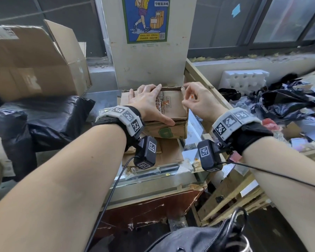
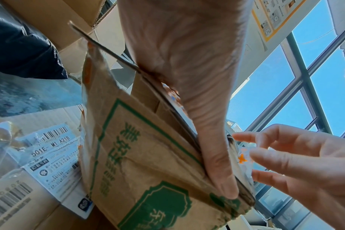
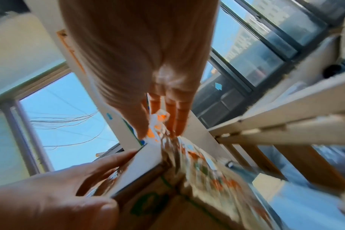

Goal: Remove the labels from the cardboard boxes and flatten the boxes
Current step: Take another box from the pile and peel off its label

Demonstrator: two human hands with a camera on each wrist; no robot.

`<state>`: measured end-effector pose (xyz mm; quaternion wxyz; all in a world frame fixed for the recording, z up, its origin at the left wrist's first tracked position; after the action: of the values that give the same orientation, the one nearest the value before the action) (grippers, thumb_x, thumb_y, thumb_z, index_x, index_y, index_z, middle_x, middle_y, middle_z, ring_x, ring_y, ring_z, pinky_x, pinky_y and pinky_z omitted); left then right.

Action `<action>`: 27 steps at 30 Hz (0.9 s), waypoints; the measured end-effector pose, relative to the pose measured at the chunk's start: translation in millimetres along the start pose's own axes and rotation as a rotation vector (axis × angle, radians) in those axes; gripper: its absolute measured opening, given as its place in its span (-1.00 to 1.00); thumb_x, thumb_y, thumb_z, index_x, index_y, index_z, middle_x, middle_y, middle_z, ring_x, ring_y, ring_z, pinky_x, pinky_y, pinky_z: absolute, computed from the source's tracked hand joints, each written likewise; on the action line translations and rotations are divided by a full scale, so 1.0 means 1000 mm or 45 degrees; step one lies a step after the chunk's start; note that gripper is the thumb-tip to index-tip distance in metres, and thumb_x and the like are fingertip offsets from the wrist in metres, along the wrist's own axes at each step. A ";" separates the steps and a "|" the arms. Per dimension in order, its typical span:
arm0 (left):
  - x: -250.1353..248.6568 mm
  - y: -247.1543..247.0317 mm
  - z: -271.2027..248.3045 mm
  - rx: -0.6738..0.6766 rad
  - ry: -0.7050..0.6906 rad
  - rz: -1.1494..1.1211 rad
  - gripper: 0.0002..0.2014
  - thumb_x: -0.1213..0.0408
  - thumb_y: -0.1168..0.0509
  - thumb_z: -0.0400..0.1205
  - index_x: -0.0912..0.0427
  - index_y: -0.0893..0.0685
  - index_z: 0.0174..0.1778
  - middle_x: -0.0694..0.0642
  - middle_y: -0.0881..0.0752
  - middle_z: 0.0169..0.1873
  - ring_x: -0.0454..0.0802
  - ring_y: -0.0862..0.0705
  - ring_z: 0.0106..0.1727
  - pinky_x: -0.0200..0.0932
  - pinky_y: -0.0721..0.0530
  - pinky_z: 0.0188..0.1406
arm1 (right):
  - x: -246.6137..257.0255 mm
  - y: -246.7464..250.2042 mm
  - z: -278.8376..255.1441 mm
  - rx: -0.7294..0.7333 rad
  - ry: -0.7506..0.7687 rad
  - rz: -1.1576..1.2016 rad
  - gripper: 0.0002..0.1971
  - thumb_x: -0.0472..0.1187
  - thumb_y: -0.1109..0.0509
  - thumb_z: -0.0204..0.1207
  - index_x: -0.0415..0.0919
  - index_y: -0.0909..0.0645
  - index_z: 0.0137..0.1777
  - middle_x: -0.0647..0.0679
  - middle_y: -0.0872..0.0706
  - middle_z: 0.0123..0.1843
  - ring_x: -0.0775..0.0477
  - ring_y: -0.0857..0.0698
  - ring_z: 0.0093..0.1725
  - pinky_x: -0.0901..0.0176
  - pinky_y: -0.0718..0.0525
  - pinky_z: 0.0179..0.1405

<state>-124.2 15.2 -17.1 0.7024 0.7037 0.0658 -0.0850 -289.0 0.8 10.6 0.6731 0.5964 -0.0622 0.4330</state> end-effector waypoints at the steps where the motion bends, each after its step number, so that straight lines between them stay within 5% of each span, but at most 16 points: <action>1: 0.000 0.000 0.001 0.000 -0.001 0.003 0.30 -0.50 -0.45 0.13 -0.07 0.04 0.70 -0.04 -0.12 0.65 0.04 0.05 0.68 0.34 0.16 0.63 | 0.003 0.003 -0.001 0.008 0.005 -0.095 -0.89 -0.38 -0.34 0.51 -0.21 -0.46 -0.12 -0.11 -0.56 0.26 -0.05 -0.55 0.19 0.30 -0.46 0.04; 4: -0.003 -0.001 0.002 -0.004 -0.011 0.015 0.31 -0.52 -0.44 0.12 -0.08 0.03 0.70 -0.05 -0.12 0.64 0.05 0.05 0.68 0.35 0.17 0.62 | 0.008 0.012 0.001 0.016 -0.056 -0.343 -0.90 -0.35 -0.22 0.57 -0.24 -0.44 0.05 -0.11 -0.54 0.08 -0.09 -0.50 -0.05 0.30 -0.24 -0.19; 7: -0.006 -0.001 0.002 0.001 -0.014 0.022 0.32 -0.52 -0.44 0.11 -0.07 0.04 0.71 -0.06 -0.12 0.64 0.04 0.05 0.68 0.35 0.18 0.62 | 0.010 0.003 0.002 0.146 -0.175 -0.456 -0.82 -0.27 -0.11 0.62 -0.26 -0.39 0.18 -0.21 -0.52 0.24 -0.20 -0.54 0.15 0.11 -0.36 0.00; 11: -0.006 -0.001 0.000 -0.003 -0.004 0.021 0.33 -0.51 -0.45 0.11 -0.06 0.03 0.71 -0.06 -0.13 0.64 0.03 0.05 0.68 0.34 0.17 0.63 | 0.009 -0.007 0.000 0.161 -0.221 -0.645 -0.63 -0.05 -0.23 0.65 -0.31 -0.33 0.29 -0.28 -0.51 0.33 -0.30 -0.51 0.33 -0.08 -0.45 0.21; 15: -0.006 -0.001 -0.001 -0.006 0.000 0.017 0.34 -0.51 -0.45 0.10 -0.06 0.03 0.71 -0.07 -0.13 0.63 0.03 0.05 0.67 0.33 0.18 0.63 | 0.007 -0.004 0.002 0.152 -0.231 -0.749 -0.55 0.01 -0.31 0.59 -0.31 -0.35 0.29 -0.29 -0.55 0.32 -0.31 -0.55 0.30 -0.03 -0.46 0.13; 20: -0.003 0.000 0.000 0.004 0.003 -0.007 0.33 -0.51 -0.45 0.10 -0.08 0.03 0.71 -0.08 -0.12 0.63 0.02 0.06 0.68 0.33 0.18 0.63 | 0.004 -0.004 0.003 0.264 -0.245 -0.832 -0.61 0.00 -0.18 0.67 -0.31 -0.54 0.26 -0.30 -0.61 0.22 -0.31 -0.60 0.20 0.04 -0.43 0.00; 24: 0.000 0.000 -0.001 0.008 0.003 -0.022 0.33 -0.51 -0.45 0.10 -0.08 0.04 0.70 -0.08 -0.11 0.64 0.01 0.06 0.68 0.32 0.18 0.63 | -0.011 -0.010 0.003 0.282 -0.355 -0.200 -0.63 -0.07 -0.12 0.72 -0.27 -0.55 -0.23 -0.17 -0.57 -0.17 -0.15 -0.61 -0.18 0.16 -0.56 -0.23; 27: 0.001 0.000 -0.001 0.012 0.001 -0.022 0.32 -0.51 -0.45 0.11 -0.09 0.05 0.70 -0.08 -0.10 0.64 0.01 0.06 0.68 0.30 0.18 0.64 | -0.033 -0.022 -0.004 0.263 -0.556 0.565 -0.68 -0.09 -0.13 0.73 -0.19 -0.54 -0.21 -0.14 -0.59 -0.25 -0.05 -0.62 -0.29 0.21 -0.66 -0.35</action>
<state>-123.2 16.3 -17.4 0.6983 0.7063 0.0717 -0.0909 -296.1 -10.6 -26.8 0.4691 0.7120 -0.2893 0.4352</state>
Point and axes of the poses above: each hand's wrist, its own z-axis towards the middle knuckle, its own y-axis out of the back of the hand, x = y × z, the point moved 6 cm from there along z, towards the middle knuckle
